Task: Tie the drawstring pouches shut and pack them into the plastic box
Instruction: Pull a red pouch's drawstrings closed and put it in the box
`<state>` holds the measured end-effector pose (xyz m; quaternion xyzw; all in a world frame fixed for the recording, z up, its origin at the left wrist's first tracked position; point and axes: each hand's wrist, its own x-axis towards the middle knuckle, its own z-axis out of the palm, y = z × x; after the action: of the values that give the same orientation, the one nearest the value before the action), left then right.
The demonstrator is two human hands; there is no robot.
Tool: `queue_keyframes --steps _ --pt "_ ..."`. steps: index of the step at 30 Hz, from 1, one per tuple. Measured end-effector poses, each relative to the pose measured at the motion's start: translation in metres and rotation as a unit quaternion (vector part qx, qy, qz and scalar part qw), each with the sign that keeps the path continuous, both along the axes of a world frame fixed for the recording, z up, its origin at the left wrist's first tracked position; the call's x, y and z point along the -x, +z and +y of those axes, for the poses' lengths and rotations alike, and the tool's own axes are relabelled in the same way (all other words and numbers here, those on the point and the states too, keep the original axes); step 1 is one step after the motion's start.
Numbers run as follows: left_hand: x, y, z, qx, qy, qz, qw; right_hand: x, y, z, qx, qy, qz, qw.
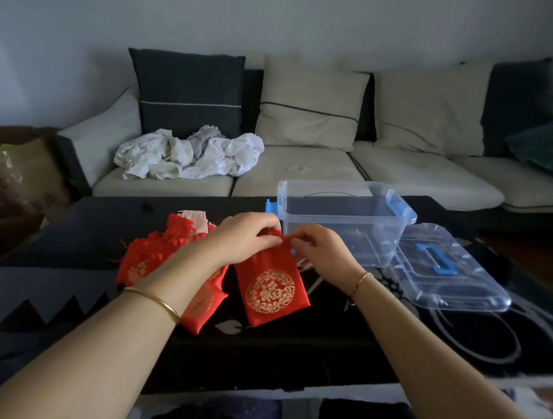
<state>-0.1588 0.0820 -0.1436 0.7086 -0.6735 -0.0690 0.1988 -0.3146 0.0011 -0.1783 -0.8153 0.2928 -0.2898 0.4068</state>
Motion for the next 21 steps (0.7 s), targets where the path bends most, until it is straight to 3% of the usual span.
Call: queue_keyframes --steps 7,10,18,21 --pt "0.029 0.005 -0.023 -0.011 -0.010 -0.015 1.000 0.037 0.002 -0.012 0.002 -0.021 -0.028 0.999" --pt "0.034 -0.002 -0.033 -0.033 0.008 0.054 0.998 0.045 -0.001 -0.021 -0.041 -0.084 -0.088 0.992" --pt "0.032 -0.026 -0.045 -0.126 0.026 0.239 0.962 0.045 -0.013 -0.037 -0.014 -0.188 -0.078 0.979" --pt "0.023 -0.039 -0.046 -0.107 0.018 0.267 0.958 0.036 -0.015 -0.038 -0.028 -0.223 -0.077 0.971"
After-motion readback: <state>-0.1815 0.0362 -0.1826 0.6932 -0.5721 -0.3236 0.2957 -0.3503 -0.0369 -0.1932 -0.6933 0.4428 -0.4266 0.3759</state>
